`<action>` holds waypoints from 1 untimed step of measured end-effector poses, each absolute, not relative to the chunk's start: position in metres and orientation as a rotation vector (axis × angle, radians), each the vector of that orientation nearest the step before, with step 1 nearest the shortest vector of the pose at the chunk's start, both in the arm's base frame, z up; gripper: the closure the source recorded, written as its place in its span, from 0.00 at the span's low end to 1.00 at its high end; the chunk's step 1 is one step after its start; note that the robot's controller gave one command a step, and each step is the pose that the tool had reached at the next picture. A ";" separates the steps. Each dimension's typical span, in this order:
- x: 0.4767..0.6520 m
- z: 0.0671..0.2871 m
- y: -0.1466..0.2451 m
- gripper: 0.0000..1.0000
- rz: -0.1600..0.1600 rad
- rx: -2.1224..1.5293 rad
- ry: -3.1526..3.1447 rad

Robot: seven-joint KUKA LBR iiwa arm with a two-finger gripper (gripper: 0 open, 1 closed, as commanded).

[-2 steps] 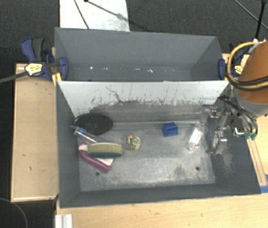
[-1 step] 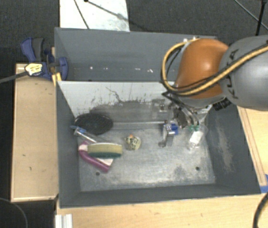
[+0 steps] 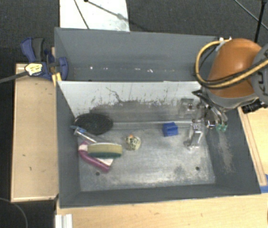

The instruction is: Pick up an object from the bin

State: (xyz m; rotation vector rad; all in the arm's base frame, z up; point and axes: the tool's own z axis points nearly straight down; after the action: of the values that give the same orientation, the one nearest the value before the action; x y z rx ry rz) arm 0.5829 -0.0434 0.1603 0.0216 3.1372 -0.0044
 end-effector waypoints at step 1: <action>0.592 0.072 -0.022 0.00 0.002 -0.145 3.137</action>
Offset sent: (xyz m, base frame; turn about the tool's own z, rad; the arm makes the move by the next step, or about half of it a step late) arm 0.0089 0.0207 -0.0854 -0.1060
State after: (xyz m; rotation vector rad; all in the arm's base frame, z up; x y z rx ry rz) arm 0.5921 -0.0218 0.0722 -0.1447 3.1374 0.0021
